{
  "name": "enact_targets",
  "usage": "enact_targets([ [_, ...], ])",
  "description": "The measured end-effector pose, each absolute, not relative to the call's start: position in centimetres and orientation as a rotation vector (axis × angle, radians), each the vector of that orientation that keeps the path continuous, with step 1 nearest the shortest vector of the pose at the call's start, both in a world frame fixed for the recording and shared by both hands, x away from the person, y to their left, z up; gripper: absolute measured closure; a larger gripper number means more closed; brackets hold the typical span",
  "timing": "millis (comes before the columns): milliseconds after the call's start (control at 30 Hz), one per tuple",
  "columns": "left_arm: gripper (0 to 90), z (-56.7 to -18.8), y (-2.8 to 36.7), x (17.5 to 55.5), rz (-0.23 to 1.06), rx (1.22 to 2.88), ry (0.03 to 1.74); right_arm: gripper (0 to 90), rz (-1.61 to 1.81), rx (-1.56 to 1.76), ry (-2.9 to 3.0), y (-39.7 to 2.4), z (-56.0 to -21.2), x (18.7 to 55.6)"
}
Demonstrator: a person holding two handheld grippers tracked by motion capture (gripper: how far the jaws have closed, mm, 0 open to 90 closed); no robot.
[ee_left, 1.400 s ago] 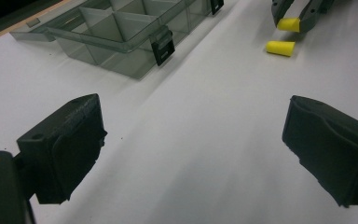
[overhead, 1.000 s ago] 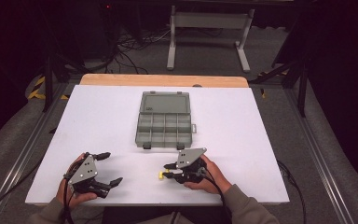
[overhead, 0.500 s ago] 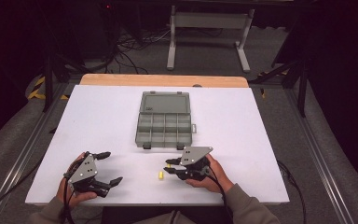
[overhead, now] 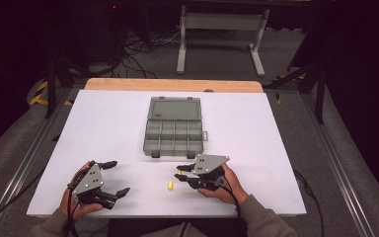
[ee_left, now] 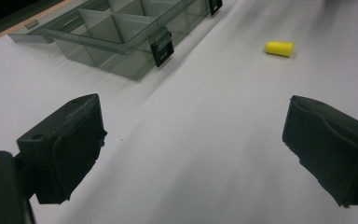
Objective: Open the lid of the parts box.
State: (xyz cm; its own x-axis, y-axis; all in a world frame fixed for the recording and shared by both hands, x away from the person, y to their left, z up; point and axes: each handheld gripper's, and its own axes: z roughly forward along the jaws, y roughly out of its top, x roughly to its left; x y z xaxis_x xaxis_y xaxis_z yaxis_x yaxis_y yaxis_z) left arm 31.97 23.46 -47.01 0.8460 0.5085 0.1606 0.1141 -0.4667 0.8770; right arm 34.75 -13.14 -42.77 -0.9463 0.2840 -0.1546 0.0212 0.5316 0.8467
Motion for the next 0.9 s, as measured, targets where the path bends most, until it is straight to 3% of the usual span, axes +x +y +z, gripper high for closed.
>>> enact_targets([
  [900,7.1,-47.07,23.45,32.0,0.506,2.028,0.455,71.5,1.379,0.306,2.416,-13.66,-42.09,35.69],
])
